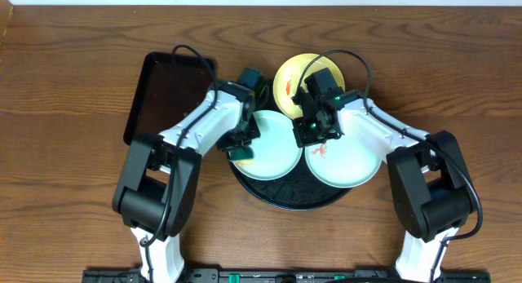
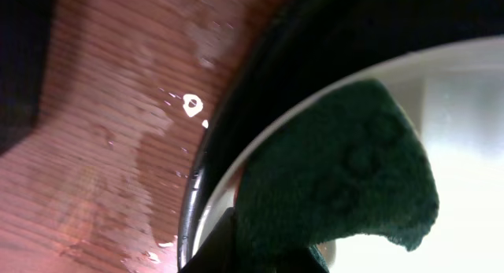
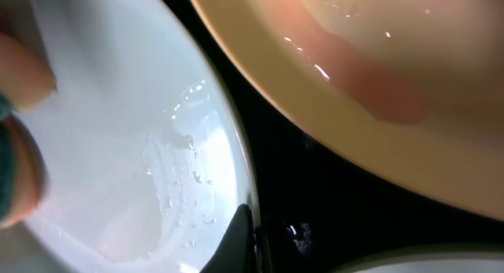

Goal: Clean dirty plates on tray and stack at the side
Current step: 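Return the sponge with the left gripper over the black tray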

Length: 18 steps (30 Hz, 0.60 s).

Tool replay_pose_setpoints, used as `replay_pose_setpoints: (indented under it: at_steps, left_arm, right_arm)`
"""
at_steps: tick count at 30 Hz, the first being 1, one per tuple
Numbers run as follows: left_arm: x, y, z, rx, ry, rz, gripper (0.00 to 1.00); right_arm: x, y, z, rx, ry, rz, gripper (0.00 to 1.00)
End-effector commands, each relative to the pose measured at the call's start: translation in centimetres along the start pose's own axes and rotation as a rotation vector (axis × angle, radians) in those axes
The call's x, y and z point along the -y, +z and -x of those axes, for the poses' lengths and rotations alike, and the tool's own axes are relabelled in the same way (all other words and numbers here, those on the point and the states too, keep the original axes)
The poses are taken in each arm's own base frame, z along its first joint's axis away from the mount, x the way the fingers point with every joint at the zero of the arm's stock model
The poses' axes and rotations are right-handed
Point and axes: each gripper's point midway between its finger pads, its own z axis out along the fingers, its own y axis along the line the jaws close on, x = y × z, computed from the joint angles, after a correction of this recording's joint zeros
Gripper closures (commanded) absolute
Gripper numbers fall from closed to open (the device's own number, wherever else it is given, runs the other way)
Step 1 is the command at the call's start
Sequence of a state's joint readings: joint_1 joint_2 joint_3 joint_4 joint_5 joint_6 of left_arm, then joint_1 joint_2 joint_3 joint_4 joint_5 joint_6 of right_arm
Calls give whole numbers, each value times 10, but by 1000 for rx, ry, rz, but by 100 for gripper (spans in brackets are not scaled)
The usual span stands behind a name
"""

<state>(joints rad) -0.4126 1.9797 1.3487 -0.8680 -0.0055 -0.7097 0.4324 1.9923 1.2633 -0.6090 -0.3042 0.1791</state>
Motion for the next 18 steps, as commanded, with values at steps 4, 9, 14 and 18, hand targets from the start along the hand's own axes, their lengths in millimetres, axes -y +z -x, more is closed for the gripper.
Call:
replay_pose_setpoints:
  at_steps: [4,9,14,18]
  left_arm:
    - [-34,-29,39,122,-117,31,92]
    - [4,-57,26,76,-96,-192,92]
    - [37,-57,8,35,-40,-301,92]
    - [53,-44,-7,26,-15,-302,92]
  right_arm:
    - [9,4,-8,-28,-7,-43,99]
    - [9,4,-8,-27,-8,-43,99]
    - [8,4,-7,-21,-9,-42,99]
    - [8,4,-7,-21,-9,-42,99]
